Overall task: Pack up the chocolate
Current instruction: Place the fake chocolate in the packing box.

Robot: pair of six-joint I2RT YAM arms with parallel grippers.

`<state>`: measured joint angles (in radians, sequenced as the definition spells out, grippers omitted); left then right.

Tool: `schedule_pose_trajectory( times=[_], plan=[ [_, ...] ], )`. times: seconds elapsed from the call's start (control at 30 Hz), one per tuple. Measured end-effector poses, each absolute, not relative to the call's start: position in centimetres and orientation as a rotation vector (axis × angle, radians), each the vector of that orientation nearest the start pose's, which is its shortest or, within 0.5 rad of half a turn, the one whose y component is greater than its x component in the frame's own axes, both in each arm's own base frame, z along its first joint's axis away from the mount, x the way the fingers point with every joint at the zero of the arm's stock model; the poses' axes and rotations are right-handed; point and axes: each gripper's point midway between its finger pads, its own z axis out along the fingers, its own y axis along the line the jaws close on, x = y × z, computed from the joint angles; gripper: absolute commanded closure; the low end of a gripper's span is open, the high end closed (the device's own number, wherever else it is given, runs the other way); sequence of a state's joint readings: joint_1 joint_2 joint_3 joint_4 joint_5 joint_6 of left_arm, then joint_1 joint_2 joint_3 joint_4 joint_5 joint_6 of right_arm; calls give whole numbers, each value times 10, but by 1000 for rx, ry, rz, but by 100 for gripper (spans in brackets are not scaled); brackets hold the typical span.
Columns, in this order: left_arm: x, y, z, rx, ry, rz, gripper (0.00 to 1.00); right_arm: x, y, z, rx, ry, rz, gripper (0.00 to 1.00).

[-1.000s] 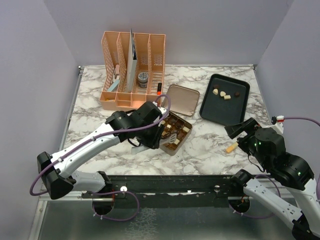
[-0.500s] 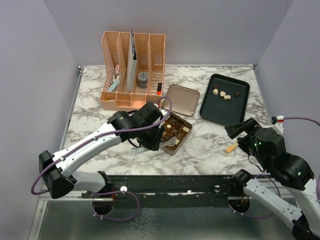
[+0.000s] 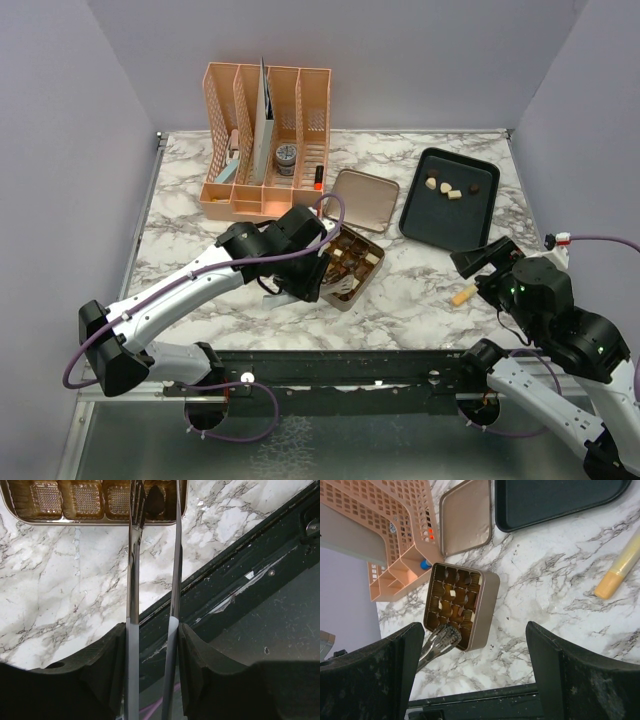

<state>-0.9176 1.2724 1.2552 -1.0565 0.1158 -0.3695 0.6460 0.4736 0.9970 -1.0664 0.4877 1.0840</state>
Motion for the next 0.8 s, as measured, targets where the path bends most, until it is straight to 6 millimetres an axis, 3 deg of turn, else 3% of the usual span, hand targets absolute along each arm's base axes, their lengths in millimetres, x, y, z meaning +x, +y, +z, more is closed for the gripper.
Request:
schedule_pose_trajectory(
  times=[0.2,0.43,0.53,0.8],
  plan=[
    [143,-239,195,772,2619,-540,54,163,61,265,734,1954,560,13],
    [170,-254,226,746,2461,-548,54,163,61,268,732,1947,566,13],
    [185,-263,234,748,2378,-549,55,162,60,271,730,1936,576,13],
    [250,-308,247,780,2071,-491,55,159,58,278,725,1904,604,13]
  ],
)
